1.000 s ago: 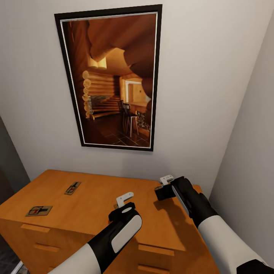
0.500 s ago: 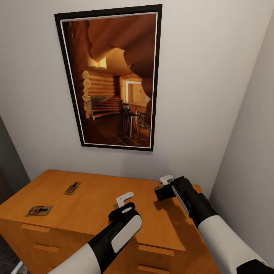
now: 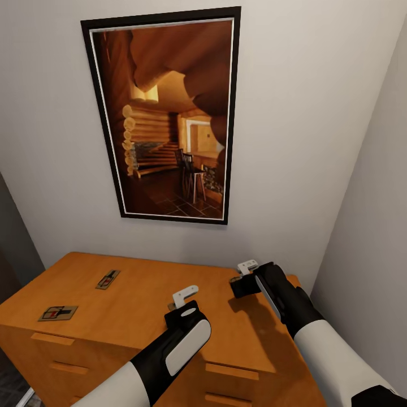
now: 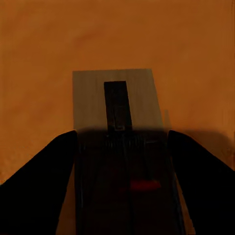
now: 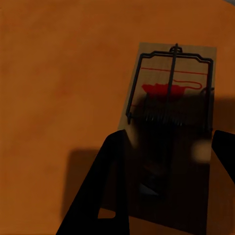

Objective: Take the four mousetraps from the cabinet in the bathroom and place them on the bathroom floor. Make sure all four end up on the same floor surface, and ensure that at least two of them are either under or directly next to the same bathroom sink.

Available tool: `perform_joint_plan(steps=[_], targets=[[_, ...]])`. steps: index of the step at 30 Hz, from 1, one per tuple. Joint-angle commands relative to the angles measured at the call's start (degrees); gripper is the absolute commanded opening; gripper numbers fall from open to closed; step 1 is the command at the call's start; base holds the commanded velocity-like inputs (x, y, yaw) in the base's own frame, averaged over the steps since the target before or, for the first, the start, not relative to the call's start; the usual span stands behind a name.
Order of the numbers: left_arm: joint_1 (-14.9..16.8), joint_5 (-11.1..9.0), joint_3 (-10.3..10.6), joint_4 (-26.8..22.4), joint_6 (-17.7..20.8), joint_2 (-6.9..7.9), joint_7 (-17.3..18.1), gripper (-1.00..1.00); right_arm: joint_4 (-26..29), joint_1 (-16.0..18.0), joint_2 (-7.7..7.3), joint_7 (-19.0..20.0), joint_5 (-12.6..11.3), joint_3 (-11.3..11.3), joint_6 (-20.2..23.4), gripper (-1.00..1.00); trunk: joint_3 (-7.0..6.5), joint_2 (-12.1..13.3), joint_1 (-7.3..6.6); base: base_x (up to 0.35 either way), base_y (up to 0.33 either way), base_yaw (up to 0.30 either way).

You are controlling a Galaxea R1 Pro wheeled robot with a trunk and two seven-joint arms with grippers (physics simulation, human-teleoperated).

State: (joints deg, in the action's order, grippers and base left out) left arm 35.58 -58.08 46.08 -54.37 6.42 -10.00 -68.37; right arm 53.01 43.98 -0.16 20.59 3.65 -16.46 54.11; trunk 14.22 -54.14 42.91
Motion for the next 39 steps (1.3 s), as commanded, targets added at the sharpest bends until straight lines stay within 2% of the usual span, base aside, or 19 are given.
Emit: perform_joint_plan(steps=[1, 22, 29, 39], targets=[[0.06, -0.03, 0.06, -0.03, 0.61, 0.0, -0.34, -1.0, 0.06, 0.05, -0.02, 0.33, 0.39, -0.06, 0.2, -1.0, 0.08, -0.06, 0.01, 0.0, 0.0, 0.0], [0.07, -0.19, 0.24, -0.21, 0.53, 0.0, -0.19, -1.0, 0.03, 0.05, -0.02, 0.33, 0.44, -0.13, 0.21, -1.0, 0.08, -0.06, 0.01, 0.0, 0.0, 0.0], [0.04, -0.19, 0.22, -0.19, 0.66, 0.0, 1.86, -1.0, 0.06, 0.05, -0.02, 0.33, 0.4, -0.15, 0.21, -1.0, 0.08, -0.06, 0.01, 0.0, 0.0, 0.0], [0.06, -0.19, 0.16, -0.14, 0.75, 0.0, 2.26, -1.0, 0.06, 0.05, -0.02, 0.33, 0.4, -0.15, 0.21, -1.0, 0.08, -0.06, 0.01, 0.0, 0.0, 0.0]])
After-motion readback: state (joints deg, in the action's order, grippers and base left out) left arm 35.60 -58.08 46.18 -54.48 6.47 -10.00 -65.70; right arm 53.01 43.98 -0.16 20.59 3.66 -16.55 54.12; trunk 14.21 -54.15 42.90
